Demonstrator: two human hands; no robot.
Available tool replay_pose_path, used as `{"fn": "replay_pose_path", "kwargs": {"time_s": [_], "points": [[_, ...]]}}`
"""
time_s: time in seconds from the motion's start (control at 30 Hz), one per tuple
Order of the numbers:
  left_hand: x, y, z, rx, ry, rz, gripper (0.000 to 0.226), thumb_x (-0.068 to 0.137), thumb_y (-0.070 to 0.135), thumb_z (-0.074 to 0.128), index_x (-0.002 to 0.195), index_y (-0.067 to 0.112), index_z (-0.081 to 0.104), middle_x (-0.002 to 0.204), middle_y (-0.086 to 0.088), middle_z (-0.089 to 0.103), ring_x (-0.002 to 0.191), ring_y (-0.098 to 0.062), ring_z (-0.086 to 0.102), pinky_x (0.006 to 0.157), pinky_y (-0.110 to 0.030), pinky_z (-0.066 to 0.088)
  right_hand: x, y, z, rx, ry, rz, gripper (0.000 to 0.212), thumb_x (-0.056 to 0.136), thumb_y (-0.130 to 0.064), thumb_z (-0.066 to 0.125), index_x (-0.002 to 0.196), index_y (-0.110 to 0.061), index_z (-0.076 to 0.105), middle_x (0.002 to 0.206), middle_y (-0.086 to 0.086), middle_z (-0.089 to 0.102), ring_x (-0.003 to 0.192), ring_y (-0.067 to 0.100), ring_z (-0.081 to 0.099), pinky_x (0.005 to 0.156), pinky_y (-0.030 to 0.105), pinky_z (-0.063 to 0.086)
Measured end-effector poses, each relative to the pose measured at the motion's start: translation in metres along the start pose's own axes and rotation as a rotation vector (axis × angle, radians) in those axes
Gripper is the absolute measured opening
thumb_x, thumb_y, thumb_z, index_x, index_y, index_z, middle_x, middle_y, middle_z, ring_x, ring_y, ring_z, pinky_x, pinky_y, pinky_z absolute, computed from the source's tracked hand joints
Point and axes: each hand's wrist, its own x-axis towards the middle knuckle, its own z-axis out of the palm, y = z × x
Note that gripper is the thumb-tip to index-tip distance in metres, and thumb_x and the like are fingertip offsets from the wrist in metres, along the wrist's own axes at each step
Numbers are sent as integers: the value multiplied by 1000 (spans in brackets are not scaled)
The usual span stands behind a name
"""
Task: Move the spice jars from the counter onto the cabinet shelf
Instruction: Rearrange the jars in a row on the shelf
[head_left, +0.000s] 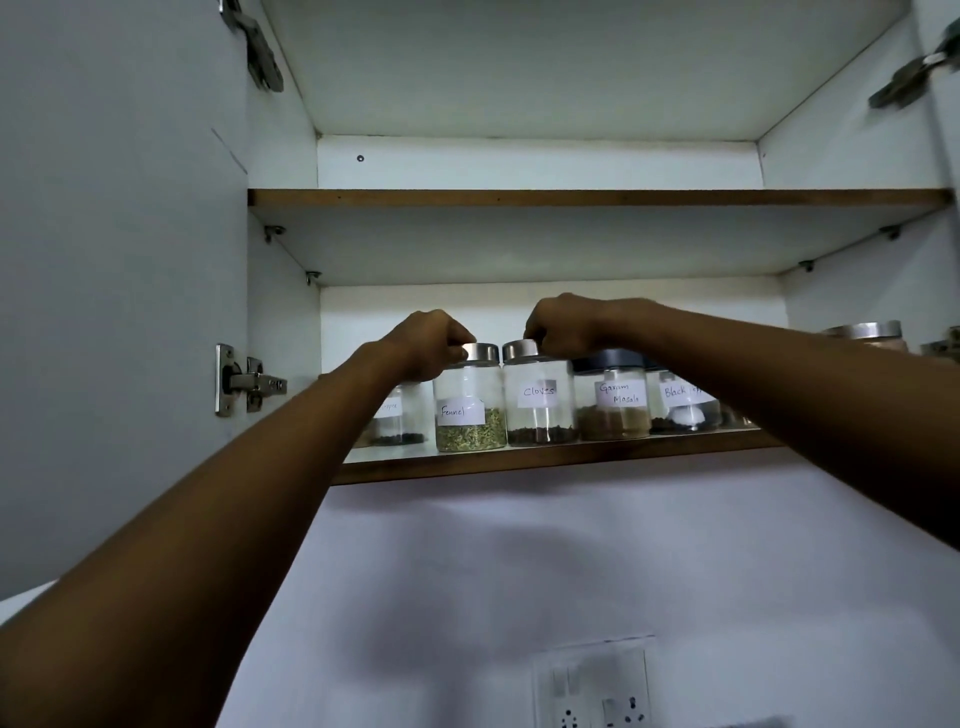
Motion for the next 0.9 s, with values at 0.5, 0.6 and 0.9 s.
{"fn": "replay_pose_path", "kwargs": {"time_s": [0.5,0.6,0.9], "points": [[14,-12,21,-8,117,-18,27,92,12,57,118,13,66,120,-8,66,109,-26,59,84,-27,43,22,7,24,14,55,-1,22,83,-1,47,94,10,62,101,25,65,81,30,51,68,29,38],[18,-16,26,-6,139,-30,27,92,14,58,117,13,67,120,-8,66,109,-26,60,85,-28,43,27,6,30,12,72,-6,19,85,-3,48,92,7,62,100,24,65,79,27,49,67,27,37],[32,-31,38,-3,158,-53,24,90,15,61,112,15,69,115,-9,69,104,-27,61,78,-26,42,55,8,53,-9,100,-7,8,83,-4,47,87,-1,54,102,22,62,79,28,49,65,29,37]]}}
